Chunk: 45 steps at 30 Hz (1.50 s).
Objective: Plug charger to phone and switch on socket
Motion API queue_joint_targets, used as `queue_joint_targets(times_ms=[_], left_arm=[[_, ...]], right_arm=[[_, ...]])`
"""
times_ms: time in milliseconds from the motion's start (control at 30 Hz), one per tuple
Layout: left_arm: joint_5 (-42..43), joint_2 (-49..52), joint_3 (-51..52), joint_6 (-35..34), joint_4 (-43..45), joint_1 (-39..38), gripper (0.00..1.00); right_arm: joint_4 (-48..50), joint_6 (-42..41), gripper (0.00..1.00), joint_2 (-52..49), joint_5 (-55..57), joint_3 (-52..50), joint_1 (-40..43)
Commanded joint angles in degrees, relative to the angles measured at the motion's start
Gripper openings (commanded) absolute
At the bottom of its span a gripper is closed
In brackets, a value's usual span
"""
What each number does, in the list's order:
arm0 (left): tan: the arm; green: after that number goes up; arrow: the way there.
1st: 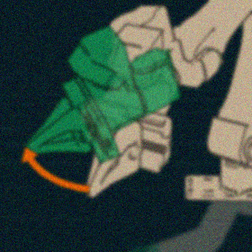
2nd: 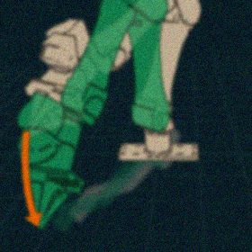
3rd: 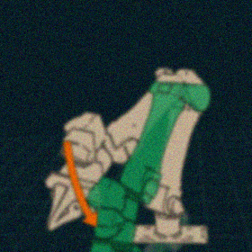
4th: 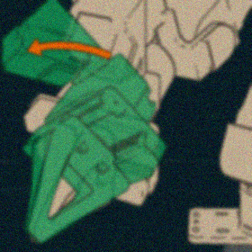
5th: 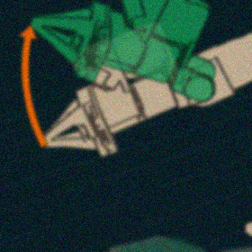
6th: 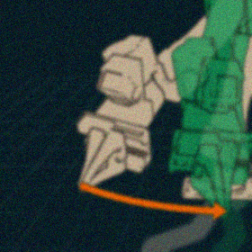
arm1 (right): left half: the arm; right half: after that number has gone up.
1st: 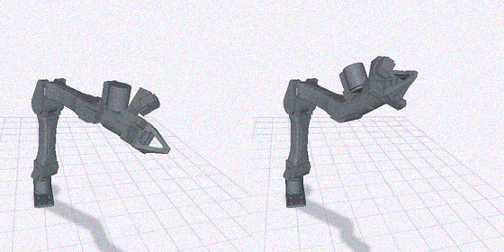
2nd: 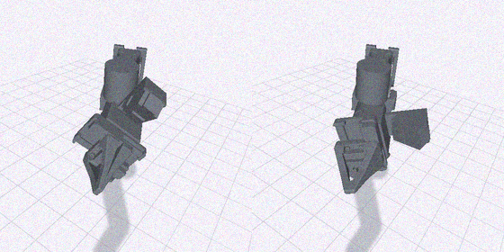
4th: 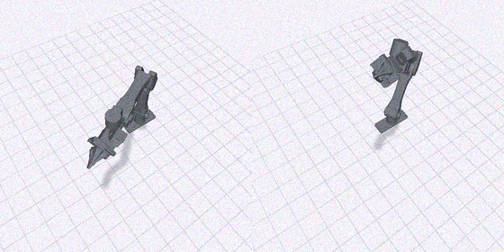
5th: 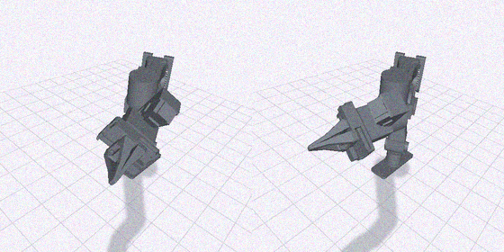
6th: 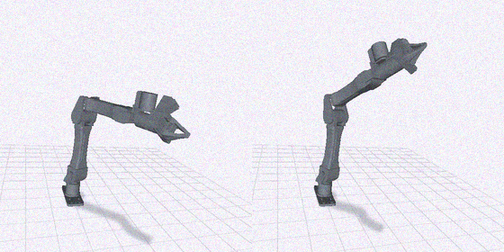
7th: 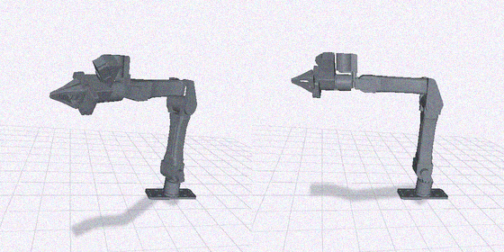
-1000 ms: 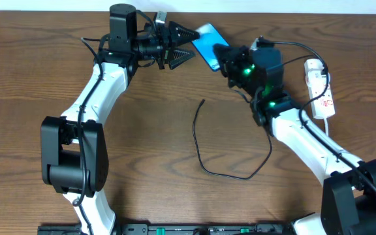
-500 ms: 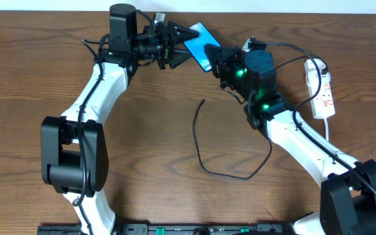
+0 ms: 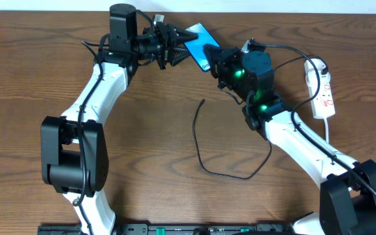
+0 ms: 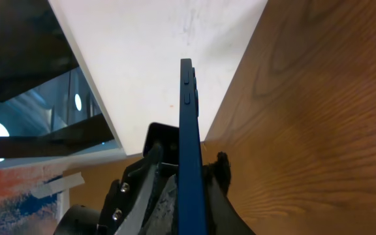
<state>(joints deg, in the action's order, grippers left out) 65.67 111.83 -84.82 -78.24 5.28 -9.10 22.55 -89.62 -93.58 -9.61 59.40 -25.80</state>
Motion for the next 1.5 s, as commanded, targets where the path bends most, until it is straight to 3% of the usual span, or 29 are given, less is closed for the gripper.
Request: queue_joint_targets(times_ms=[0, 367, 567, 767, 933, 1100, 1200, 1467], left_arm=[[1.4, -0.9, -0.4, -0.3, 0.2, 0.1, 0.33], [5.9, -0.9, -0.4, 0.2, 0.2, 0.1, 0.28], [5.9, -0.9, -0.4, 0.6, 0.5, 0.1, 0.14], [6.0, -0.9, -0.4, 0.5, 5.4, 0.1, 0.08], [5.9, -0.9, -0.4, 0.5, 7.1, 0.2, 0.08], [6.6, -0.9, -0.4, 0.4, 14.3, 0.1, 0.08], [7.7, -0.9, -0.4, -0.5, 17.9, 0.2, 0.14], [8.3, -0.9, -0.4, -3.3, 18.4, 0.2, 0.15]], right_arm=[[0.8, -1.1, 0.02, 1.3, 2.0, 0.9, -1.7], [0.4, -2.1, 0.02, 1.3, 3.9, 0.9, -2.6], [-0.9, -2.1, 0.02, 1.3, 3.9, 0.9, -2.8], [-1.2, -3.5, 0.02, 1.3, 2.8, 0.9, -2.8], [-1.4, -3.6, 0.02, 1.3, 2.3, 0.9, -2.8], [-1.3, -4.4, 0.01, 1.3, 1.6, 0.9, -2.8], [-1.1, -4.7, 0.01, 1.3, 1.2, 0.9, -2.8], [0.9, -4.7, 0.01, 1.3, -1.0, 0.9, -2.8]])
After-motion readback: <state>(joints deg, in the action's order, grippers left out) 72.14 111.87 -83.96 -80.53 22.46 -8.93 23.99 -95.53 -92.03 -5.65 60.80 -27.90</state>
